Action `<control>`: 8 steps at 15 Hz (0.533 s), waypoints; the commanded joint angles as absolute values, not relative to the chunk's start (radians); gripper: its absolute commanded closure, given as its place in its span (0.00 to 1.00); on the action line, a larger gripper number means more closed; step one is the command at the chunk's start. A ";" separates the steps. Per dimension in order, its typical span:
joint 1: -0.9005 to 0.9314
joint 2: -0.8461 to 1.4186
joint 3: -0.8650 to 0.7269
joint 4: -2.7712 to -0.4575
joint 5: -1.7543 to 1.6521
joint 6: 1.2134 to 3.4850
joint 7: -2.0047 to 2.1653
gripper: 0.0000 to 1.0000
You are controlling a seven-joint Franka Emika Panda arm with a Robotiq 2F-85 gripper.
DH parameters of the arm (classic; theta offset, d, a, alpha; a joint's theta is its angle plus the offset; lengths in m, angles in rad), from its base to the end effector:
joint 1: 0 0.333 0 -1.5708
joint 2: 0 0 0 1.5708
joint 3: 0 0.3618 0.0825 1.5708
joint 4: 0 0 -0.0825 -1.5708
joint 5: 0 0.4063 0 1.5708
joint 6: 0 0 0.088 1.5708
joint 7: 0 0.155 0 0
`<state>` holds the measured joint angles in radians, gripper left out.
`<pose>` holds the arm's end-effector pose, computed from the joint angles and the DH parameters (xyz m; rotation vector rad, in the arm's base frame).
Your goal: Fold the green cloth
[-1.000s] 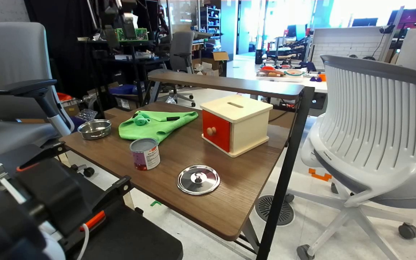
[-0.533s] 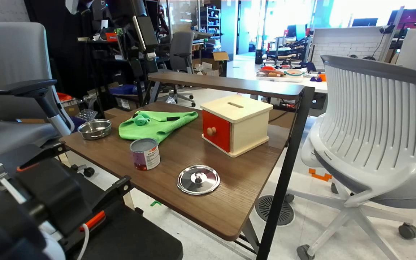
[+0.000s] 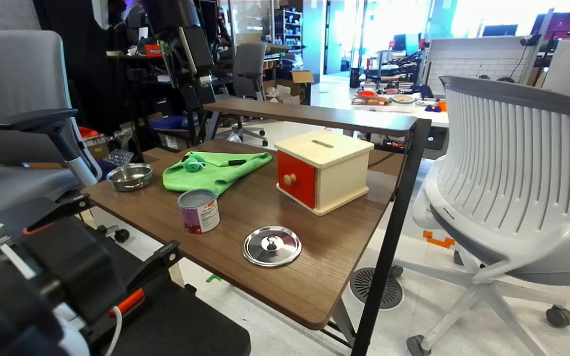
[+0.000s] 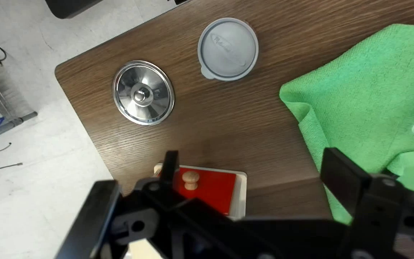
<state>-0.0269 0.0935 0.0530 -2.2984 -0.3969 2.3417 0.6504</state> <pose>0.5364 -0.0052 0.2878 2.8272 -0.4839 0.0641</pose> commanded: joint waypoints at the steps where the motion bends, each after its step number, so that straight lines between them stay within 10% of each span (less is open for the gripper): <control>1: 0.025 0.199 0.015 -2.251 -0.450 2.403 0.829 0.00; 8: 0.041 0.403 -0.040 -2.142 -0.378 2.635 0.731 0.00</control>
